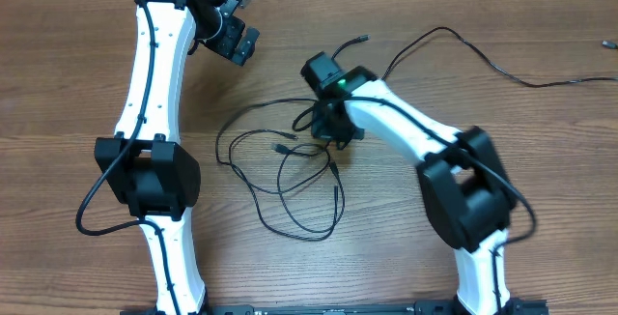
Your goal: Untangle cables
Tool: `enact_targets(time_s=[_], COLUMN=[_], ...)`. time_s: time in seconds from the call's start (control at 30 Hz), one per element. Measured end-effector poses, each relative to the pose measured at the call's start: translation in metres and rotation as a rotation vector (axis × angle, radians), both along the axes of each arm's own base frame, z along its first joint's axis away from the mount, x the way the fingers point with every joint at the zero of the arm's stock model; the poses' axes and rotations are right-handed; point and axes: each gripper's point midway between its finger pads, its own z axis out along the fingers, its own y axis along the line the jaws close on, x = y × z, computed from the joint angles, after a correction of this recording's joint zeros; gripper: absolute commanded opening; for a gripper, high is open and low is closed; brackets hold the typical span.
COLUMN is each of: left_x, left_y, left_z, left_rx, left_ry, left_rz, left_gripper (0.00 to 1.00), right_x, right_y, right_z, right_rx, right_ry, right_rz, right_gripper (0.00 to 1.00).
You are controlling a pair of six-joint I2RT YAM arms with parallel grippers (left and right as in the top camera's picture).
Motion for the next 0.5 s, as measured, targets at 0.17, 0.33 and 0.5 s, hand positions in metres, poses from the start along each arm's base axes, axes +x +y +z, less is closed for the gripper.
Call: enact_targets(time_s=[0.17, 0.33, 0.5], left_x=[0.000, 0.000, 0.000], left_y=[0.000, 0.000, 0.000], left_z=[0.000, 0.000, 0.000], left_rx=[0.000, 0.000, 0.000], left_ry=[0.000, 0.000, 0.000], left_rz=[0.000, 0.000, 0.000], left_gripper=[1.00, 0.99, 1.00], right_x=[-0.002, -0.015, -0.031], right_y=[-0.005, -0.013, -0.024], right_z=[0.070, 0.132, 0.165], right_rx=[0.061, 0.121, 0.143], right_ry=[-0.105, -0.198, -0.231], right_rz=[-0.002, -0.001, 0.000], right_gripper=[0.04, 0.04, 0.04])
